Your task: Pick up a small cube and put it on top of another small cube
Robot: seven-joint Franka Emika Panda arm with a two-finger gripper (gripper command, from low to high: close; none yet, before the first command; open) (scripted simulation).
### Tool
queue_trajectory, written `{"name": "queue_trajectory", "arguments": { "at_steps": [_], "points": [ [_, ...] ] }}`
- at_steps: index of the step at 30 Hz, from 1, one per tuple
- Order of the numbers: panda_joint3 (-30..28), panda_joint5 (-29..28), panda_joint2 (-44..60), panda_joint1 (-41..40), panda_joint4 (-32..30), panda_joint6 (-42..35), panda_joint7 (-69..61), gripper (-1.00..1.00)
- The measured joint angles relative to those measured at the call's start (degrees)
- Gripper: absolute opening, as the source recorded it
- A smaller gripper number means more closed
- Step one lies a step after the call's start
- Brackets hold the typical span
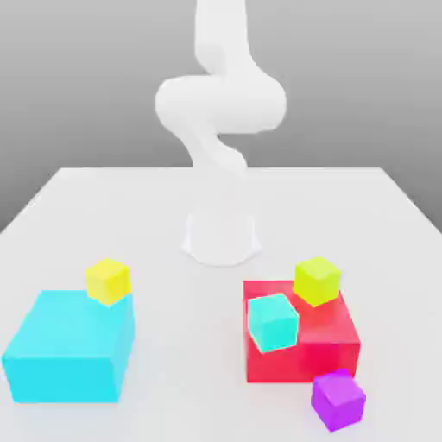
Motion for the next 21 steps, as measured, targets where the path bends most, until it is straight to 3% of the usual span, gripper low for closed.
{"name": "queue_trajectory", "arguments": {
  "at_steps": [21],
  "points": [
    [8.15, -4.5, 43.99, 6.75, -7.74, 17.73, 1.89, 0.0]
  ]
}}
